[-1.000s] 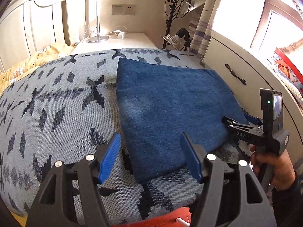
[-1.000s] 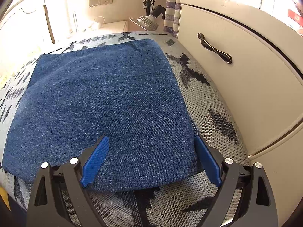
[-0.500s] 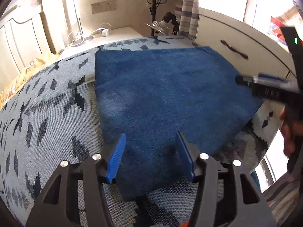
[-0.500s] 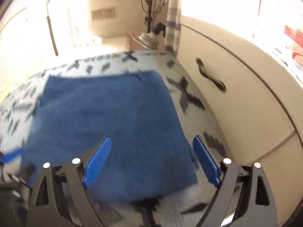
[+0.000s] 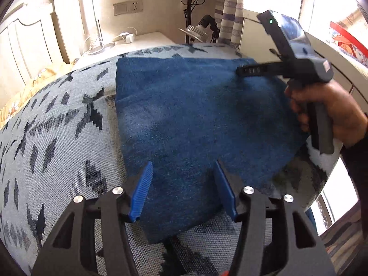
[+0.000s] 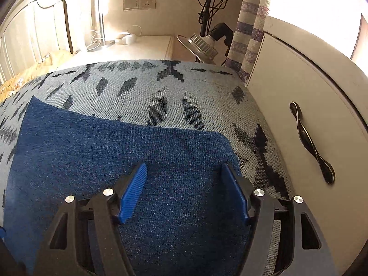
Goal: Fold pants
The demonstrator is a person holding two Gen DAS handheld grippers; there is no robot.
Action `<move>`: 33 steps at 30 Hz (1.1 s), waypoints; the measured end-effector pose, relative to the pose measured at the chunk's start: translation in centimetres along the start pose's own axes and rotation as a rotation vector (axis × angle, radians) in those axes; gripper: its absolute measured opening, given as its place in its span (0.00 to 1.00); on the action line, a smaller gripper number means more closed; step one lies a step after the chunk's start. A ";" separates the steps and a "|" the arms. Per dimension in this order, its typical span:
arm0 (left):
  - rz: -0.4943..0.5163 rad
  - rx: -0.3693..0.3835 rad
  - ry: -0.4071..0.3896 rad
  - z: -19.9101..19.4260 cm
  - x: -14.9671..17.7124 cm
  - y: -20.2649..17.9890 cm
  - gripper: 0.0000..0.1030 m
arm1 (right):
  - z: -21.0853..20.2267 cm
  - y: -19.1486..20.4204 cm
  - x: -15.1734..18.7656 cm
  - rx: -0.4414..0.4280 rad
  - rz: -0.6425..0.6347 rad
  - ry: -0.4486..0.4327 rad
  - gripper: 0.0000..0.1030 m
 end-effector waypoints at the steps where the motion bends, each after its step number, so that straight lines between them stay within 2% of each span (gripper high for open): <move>1: 0.007 0.007 -0.017 -0.3 -0.5 -0.3 0.54 | 0.1 -0.1 0.2 -0.007 0.011 -0.002 0.64; 5: 0.022 0.002 -0.024 0.4 -1.7 -0.7 0.54 | 0.1 -0.1 0.2 -0.003 0.013 -0.007 0.64; 9: -0.003 -0.021 0.032 2.2 -0.9 0.4 0.55 | 0.2 -0.2 0.3 -0.017 0.021 -0.014 0.64; 14: -0.012 -0.041 0.036 1.9 -0.4 1.7 0.60 | 0.2 -0.2 0.2 -0.027 0.022 -0.013 0.64; 18: -0.034 -0.050 0.042 1.3 0.1 2.4 0.60 | -0.8 -0.7 0.9 -0.014 0.025 0.008 0.73; 26: -0.062 -0.052 0.057 0.7 1.1 2.5 0.62 | -4.9 -2.7 6.5 0.015 0.062 0.055 0.82; 33: -0.102 -0.016 0.092 0.0 2.5 2.1 0.65 | -7.9 -4.0 11.5 0.049 0.090 0.106 0.84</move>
Point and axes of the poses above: each gripper's, at about its wrist camera, not at the fingertips, and z roughly the way its jaws point, y to its left, x to its underside, the point moved 9 cm from there along z, roughly the way its jaws point, and after that the axes turned 11 degrees about x, right-handed, at the moved point
